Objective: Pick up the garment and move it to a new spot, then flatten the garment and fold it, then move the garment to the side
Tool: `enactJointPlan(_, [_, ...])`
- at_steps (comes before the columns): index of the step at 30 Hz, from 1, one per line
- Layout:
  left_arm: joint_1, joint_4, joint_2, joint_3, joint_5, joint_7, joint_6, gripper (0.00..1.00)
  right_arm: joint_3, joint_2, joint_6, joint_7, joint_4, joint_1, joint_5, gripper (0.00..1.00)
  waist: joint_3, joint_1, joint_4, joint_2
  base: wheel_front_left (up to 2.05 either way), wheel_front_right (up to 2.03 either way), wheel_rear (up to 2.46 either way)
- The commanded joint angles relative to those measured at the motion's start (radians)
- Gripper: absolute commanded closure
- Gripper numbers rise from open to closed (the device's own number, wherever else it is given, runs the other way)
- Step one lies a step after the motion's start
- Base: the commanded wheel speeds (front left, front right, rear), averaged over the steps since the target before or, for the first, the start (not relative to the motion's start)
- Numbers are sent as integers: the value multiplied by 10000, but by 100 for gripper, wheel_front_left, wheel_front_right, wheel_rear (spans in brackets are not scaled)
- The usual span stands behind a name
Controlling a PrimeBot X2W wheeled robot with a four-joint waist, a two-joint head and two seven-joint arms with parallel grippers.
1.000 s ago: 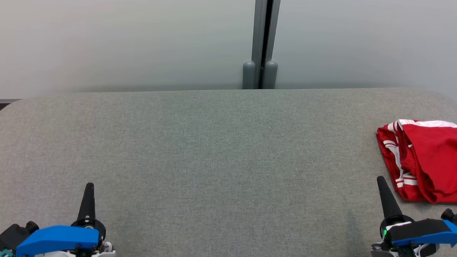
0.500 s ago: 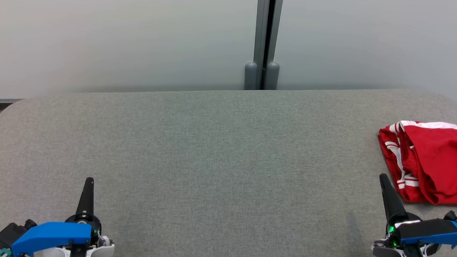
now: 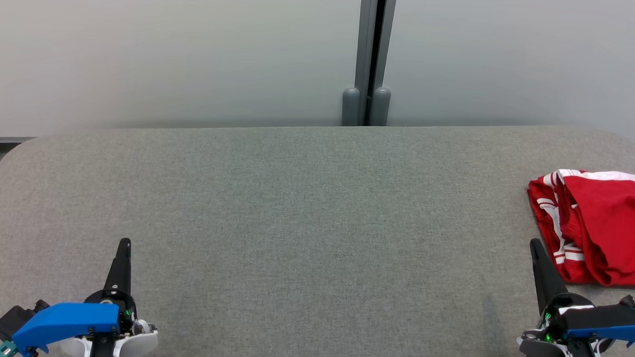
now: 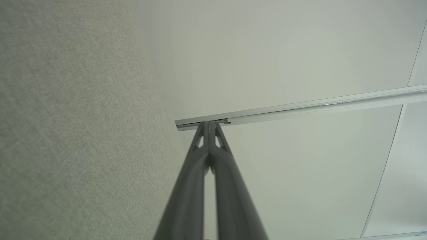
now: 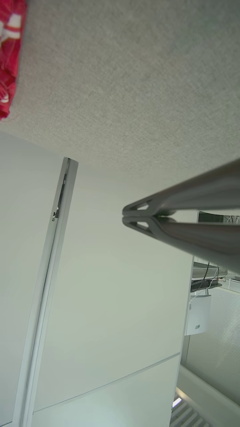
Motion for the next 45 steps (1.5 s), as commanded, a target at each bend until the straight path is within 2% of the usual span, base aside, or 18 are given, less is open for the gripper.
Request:
enactJointPlan(1, [-157,-72,1,85,-118,40,-89,100,-33,22,6,50,-101,80,166,100,-1,0,2,0,0,0,0])
enactJointPlan(26, [-298,-263,-94,229,-1679,497,-103,100,-175,82,7,343,-276,135,1936,100,-49,-1,106,0,0,0,0])
enactJointPlan(45, [-287,-260,-93,228,-1682,508,-79,100,-172,78,7,350,-275,136,1930,100,-51,-1,109,0,0,0,0])
